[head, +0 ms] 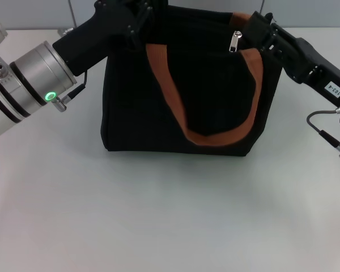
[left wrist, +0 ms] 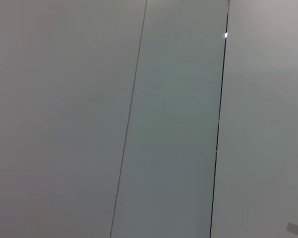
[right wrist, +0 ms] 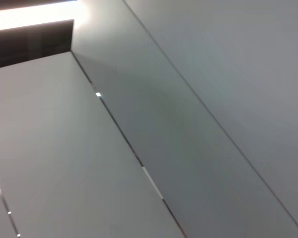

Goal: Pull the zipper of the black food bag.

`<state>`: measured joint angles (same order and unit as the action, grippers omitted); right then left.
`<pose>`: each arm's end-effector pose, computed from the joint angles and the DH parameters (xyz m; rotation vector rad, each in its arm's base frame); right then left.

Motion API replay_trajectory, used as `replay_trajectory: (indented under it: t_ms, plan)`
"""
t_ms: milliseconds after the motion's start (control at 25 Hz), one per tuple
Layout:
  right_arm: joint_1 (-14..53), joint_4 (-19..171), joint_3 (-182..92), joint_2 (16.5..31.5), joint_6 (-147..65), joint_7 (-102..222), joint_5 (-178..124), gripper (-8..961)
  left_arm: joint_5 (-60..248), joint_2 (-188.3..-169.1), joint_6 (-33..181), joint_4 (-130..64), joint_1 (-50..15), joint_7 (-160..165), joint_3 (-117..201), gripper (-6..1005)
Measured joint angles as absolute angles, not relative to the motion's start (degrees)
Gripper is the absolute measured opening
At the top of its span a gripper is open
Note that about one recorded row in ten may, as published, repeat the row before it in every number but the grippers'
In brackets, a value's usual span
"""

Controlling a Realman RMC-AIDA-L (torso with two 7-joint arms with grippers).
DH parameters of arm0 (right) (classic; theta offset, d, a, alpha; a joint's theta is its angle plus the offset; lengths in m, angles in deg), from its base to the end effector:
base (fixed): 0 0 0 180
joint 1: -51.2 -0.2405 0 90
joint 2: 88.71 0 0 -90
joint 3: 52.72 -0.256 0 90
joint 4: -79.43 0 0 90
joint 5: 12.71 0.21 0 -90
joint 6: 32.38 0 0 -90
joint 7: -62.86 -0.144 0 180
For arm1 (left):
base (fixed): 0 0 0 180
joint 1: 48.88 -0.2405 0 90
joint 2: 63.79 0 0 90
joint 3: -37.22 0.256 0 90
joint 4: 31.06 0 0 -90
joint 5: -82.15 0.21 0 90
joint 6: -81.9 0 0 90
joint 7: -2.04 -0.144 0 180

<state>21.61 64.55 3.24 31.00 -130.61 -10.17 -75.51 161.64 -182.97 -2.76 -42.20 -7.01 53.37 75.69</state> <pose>0.2199 0.3128 -0.0058 -2.2402 0.7886 1.6854 -0.1911 0.3770 -0.0182 -2.2674 -0.3661 -1.2888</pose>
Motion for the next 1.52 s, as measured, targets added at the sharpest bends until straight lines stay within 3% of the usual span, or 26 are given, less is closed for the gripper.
replay_trajectory:
  t_ms: [280, 520, 960, 1040, 1120, 1280, 1520]
  plan:
    - [22.0, 64.8, 3.9, 31.11, -133.3, -4.6, -75.5, 424, 162.1, -182.97, -2.6, -42.7, -7.7, 53.4, 77.2, 49]
    - [22.8, 66.1, 4.2, 30.84, -134.0, -2.5, -75.8, 621, 161.1, -182.71, -10.4, -46.7, -14.1, 54.0, 76.6, 271]
    - [25.6, 64.9, 7.0, 30.76, -136.8, 10.9, -81.3, 656, 160.7, -182.15, -30.3, -54.5, -32.1, 50.7, 81.8, 480]
    - [25.6, 64.2, 7.9, 30.62, -136.6, 13.4, -85.5, 662, 162.4, -182.07, -30.3, -55.8, -33.6, 49.8, 83.2, 695]
    - [25.7, 64.1, 8.1, 30.61, -137.1, 16.0, -88.5, 669, 167.1, -181.85, -30.2, -58.2, -35.6, 48.9, 85.5, 736]
    - [26.2, 63.6, 8.4, 30.66, -139.1, 20.8, -93.5, 681, 177.1, -181.69, -30.3, -59.7, -36.2, 48.8, 86.6, 818]
    - [26.3, 63.5, 8.5, 30.65, -139.1, 25.1, -100.8, 701, 183.5, -182.03, -29.8, -59.5, -34.7, 48.7, 86.7, 818]
